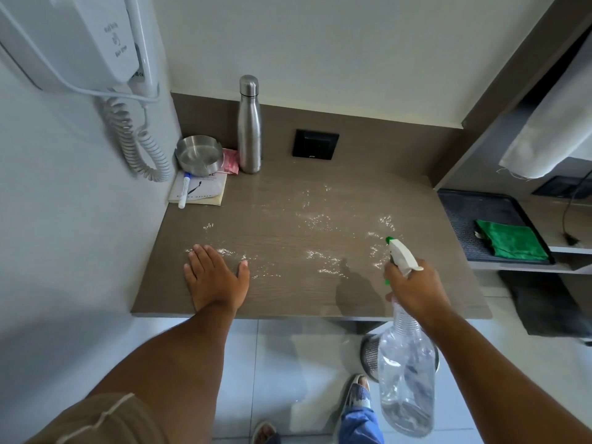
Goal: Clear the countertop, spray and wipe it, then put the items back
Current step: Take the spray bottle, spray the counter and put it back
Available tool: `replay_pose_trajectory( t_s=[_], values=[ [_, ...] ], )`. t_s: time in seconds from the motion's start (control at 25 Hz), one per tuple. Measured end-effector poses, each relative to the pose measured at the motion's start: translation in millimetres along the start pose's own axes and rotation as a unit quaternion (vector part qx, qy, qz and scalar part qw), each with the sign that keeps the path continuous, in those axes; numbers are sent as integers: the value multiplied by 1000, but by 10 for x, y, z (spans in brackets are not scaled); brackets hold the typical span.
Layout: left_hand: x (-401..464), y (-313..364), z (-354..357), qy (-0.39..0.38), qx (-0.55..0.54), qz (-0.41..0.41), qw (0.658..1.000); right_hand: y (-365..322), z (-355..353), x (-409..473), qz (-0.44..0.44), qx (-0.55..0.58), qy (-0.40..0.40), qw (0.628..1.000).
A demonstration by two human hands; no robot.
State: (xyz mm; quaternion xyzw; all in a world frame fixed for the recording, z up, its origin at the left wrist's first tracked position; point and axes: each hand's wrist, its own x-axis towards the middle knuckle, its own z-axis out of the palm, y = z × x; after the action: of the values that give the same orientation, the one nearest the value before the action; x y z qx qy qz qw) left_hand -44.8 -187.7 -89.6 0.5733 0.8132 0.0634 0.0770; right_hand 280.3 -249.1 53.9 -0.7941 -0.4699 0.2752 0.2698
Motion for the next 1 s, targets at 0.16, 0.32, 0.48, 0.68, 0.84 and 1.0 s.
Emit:
replay_pose_trajectory(
  t_s=[0.16,0.32,0.48,0.68,0.84,1.0],
  values=[
    [-2,2,-12,0,-8,2,1000,-239,115,-3,-54,28,-47,997],
    [6,14,-8,-7,-14,0,1000,-428,198,33,-73,45,-62,994],
    [14,3,22,-9,-11,3,1000,-466,263,54,-97,39,-81,991],
    [41,-14,66,-10,-10,0,1000,-370,131,88,-97,78,-103,987],
    [42,-16,76,-18,-2,-3,1000,-148,-337,123,-59,165,-64,982],
    [37,198,-75,19,-35,11,999,-68,-1176,307,-105,251,33,962]
  ],
)
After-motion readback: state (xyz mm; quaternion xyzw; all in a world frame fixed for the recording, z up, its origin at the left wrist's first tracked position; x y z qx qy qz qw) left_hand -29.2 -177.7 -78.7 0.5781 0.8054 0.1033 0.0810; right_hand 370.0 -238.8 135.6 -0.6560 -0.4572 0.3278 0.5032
